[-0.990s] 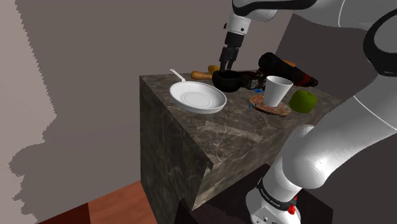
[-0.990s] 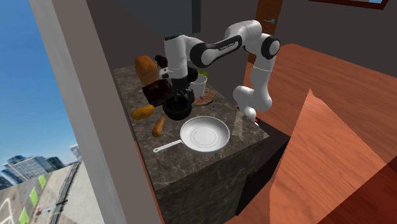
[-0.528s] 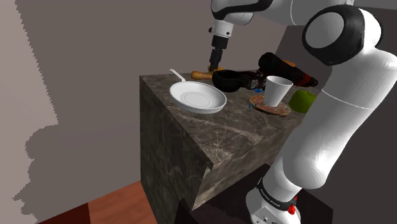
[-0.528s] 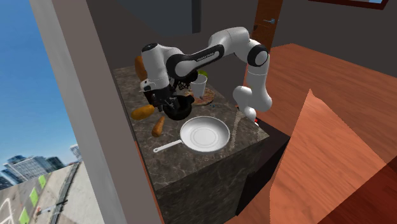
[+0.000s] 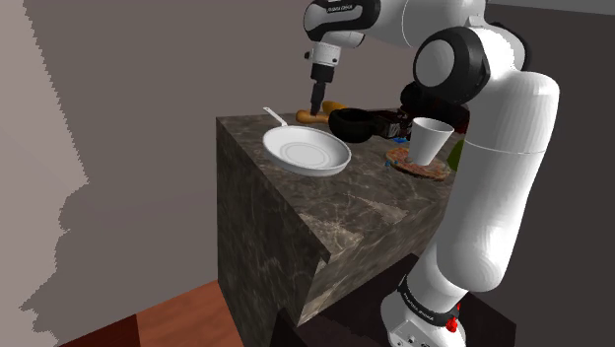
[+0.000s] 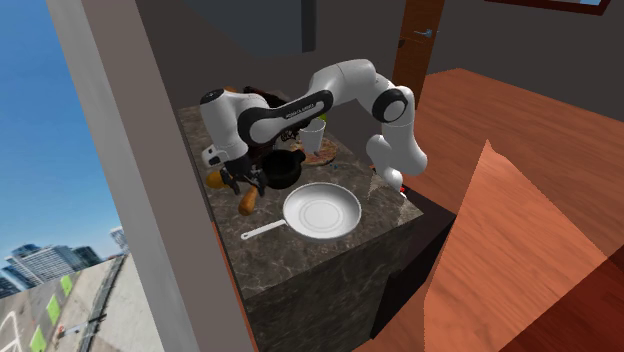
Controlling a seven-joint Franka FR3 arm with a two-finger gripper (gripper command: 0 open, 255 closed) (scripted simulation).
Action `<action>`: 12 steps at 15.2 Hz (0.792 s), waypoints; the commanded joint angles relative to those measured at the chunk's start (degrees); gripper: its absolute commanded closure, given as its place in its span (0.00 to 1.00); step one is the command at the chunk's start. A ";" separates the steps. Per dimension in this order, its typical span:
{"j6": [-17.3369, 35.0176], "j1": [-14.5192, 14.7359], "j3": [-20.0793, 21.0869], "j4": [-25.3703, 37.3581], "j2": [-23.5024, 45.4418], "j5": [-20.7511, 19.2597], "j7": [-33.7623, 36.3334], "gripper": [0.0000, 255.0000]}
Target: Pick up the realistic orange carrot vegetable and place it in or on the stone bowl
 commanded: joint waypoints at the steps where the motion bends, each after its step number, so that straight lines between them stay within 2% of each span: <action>1: 1.68 0.20 0.08 -1.82 -0.17 -0.02 -0.14 0.00; 4: 3.75 0.46 0.17 -4.14 -0.45 -0.08 -0.15 0.00; 12: 3.74 0.46 0.17 -4.13 -0.45 -0.08 -0.16 0.00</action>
